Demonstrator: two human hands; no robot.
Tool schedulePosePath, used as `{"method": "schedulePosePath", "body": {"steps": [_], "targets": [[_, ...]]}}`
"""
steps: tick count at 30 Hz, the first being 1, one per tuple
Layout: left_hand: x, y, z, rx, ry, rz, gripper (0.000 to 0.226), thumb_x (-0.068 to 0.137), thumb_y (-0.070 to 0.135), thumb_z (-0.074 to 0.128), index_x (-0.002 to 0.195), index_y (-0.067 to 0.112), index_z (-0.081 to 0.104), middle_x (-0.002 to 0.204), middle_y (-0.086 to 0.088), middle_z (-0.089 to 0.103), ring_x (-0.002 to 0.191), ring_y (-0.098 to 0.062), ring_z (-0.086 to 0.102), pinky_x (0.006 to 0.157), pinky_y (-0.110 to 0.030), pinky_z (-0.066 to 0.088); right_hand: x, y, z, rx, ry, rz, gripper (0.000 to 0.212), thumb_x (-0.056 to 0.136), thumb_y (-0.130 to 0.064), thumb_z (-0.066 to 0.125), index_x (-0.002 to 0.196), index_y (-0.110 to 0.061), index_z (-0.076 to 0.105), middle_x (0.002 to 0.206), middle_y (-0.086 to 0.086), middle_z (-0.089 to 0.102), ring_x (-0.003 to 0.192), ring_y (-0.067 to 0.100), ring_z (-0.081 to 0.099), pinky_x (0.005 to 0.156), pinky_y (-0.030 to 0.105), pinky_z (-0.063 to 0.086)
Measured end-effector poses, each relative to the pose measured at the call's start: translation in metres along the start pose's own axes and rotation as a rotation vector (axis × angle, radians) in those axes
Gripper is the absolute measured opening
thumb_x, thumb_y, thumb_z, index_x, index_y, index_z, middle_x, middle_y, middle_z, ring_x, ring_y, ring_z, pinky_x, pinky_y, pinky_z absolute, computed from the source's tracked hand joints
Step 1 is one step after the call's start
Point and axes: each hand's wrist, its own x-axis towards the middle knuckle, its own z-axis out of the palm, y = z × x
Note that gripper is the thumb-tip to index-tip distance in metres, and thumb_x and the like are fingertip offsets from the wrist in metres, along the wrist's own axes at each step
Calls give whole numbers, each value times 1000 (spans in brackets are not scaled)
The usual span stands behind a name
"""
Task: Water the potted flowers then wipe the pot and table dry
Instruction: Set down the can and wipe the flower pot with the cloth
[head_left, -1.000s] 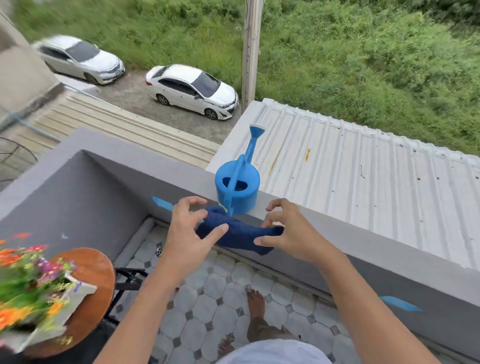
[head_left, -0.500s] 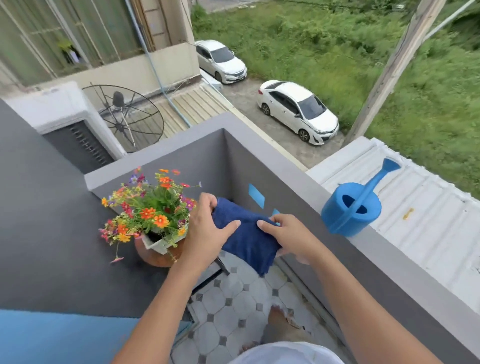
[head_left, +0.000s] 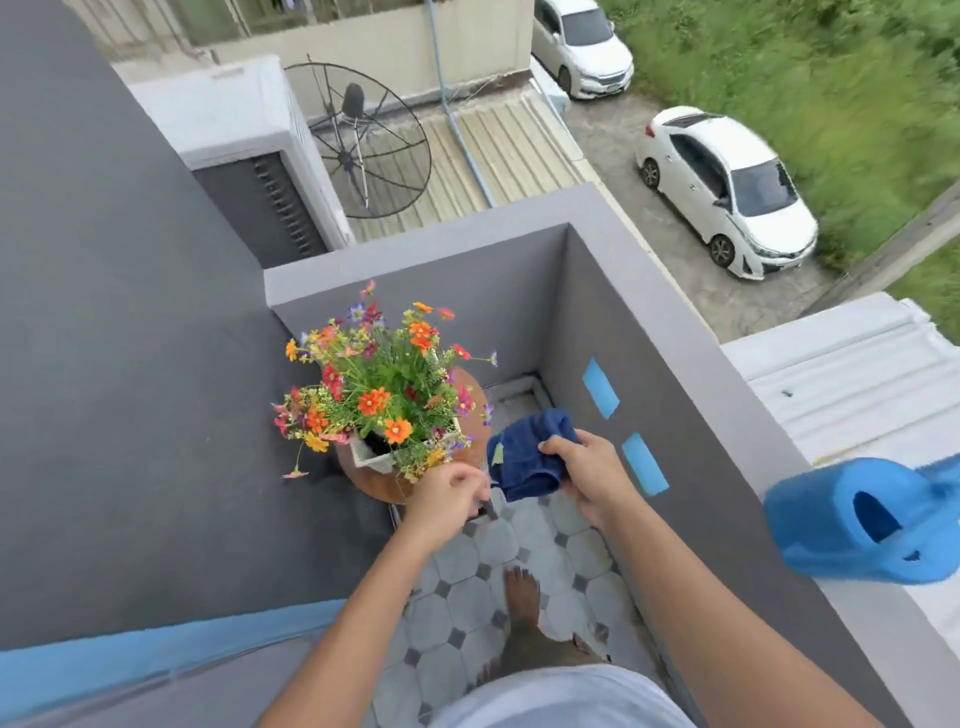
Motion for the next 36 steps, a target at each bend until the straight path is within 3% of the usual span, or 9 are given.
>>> {"method": "schedulePosePath", "body": {"steps": [3,7,11,16,19,24,30,33,36], "targets": [[33,-19,18,-54,-128,-233,22,95,19,49,106,12,66,92,-2,74,62,-14,57,50,-25,44,27,5,6,-39,40,5,13,82,-3,69,93,-8,71,88,15,72,77,25,67,68,39,54],[74,-34,39,-385,92,-380,27,99,30,42,121,19,51,100,-6,70,52,-12,46,43,-23,33,54,13,9,-84,90,18,13,83,-4,70,94,-11,70,90,13,73,77,24,67,65,35,56],[100,-23,54,-699,218,-461,23,102,24,36,91,22,56,87,-2,59,54,-10,32,50,-24,24,70,18,8,-114,80,51,17,85,-5,68,101,-5,68,85,8,69,73,22,63,53,25,49],[115,-11,59,-848,413,-426,21,102,25,36,91,25,53,81,2,58,53,-9,33,42,-19,27,85,19,14,-134,69,45,14,84,-7,68,98,-6,69,82,8,69,73,23,63,59,29,50],[121,-9,51,-937,443,-486,29,102,26,33,112,13,57,79,-8,58,64,-20,55,62,-29,46,89,18,19,-163,61,14,14,83,-8,69,97,-7,69,86,11,71,77,24,65,62,32,53],[132,-13,46,-866,441,-493,41,102,25,29,75,15,57,55,3,42,49,-15,25,55,-26,24,88,13,23,-171,64,-63,17,86,-10,71,103,-11,70,92,7,72,77,18,67,56,24,52],[118,-8,20,-918,474,-440,30,100,3,27,108,20,51,76,-5,48,39,-5,40,41,-15,25,77,10,30,-111,-1,-145,12,88,-12,71,96,-20,76,90,7,77,83,27,74,71,42,61],[107,-6,0,-938,441,-346,24,102,12,33,81,14,44,71,-6,43,28,-1,30,31,-16,15,68,6,38,-136,-19,-260,16,88,-8,73,91,-23,78,79,-5,77,75,11,73,63,30,59],[91,3,-15,-929,378,-297,27,103,20,31,78,12,39,67,-8,44,27,-2,26,28,-17,14,57,1,50,-182,-55,-410,18,86,-8,75,93,-24,78,86,-3,77,80,5,69,69,25,56]]}}
